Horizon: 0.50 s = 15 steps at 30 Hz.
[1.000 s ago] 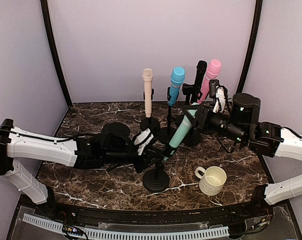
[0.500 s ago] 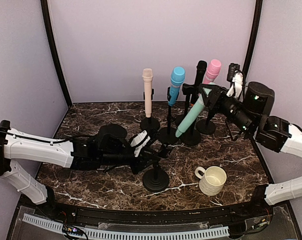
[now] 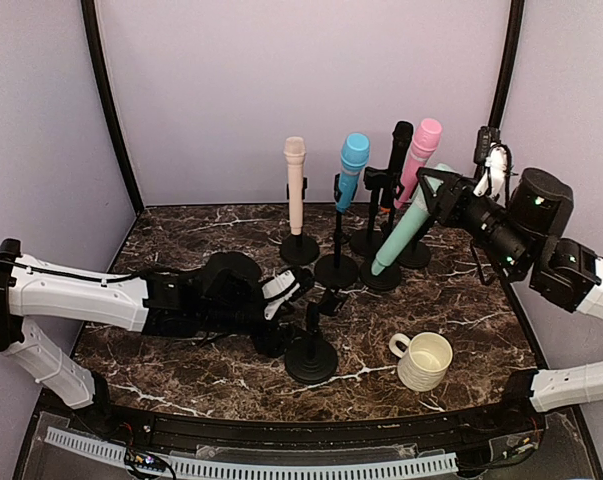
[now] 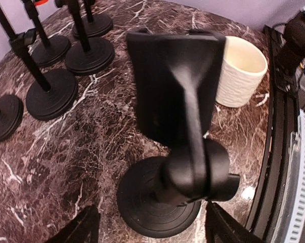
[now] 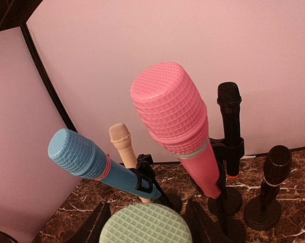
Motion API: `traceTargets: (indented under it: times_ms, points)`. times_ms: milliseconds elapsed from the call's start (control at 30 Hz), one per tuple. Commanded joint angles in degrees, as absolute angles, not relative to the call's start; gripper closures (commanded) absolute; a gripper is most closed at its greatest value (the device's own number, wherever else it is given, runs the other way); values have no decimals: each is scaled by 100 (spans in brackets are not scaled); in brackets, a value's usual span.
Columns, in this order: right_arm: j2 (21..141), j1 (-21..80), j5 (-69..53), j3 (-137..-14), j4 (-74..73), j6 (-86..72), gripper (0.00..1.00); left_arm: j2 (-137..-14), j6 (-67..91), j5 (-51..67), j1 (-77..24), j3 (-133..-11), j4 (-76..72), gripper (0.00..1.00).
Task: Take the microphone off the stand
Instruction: Remove the microphone from the microphone stand, then pass from the right arm to the left
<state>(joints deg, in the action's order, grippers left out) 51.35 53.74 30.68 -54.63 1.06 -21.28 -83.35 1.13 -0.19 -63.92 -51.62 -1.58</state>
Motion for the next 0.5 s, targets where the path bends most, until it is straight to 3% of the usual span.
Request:
traceTargets:
  times_ms: [0, 200, 467]
  points:
    - [4743, 5370, 2571, -5369, 28, -2130, 97, -8162, 49, -208, -6357, -5833, 368, 20]
    - [4521, 5370, 1533, -5431, -35, -2133, 96, -7877, -175, 236, -6348, -6440, 309, 14]
    - [5032, 5370, -586, -5573, 1011, -2152, 95, -7940, 201, 1068, -6365, -7217, 31, 14]
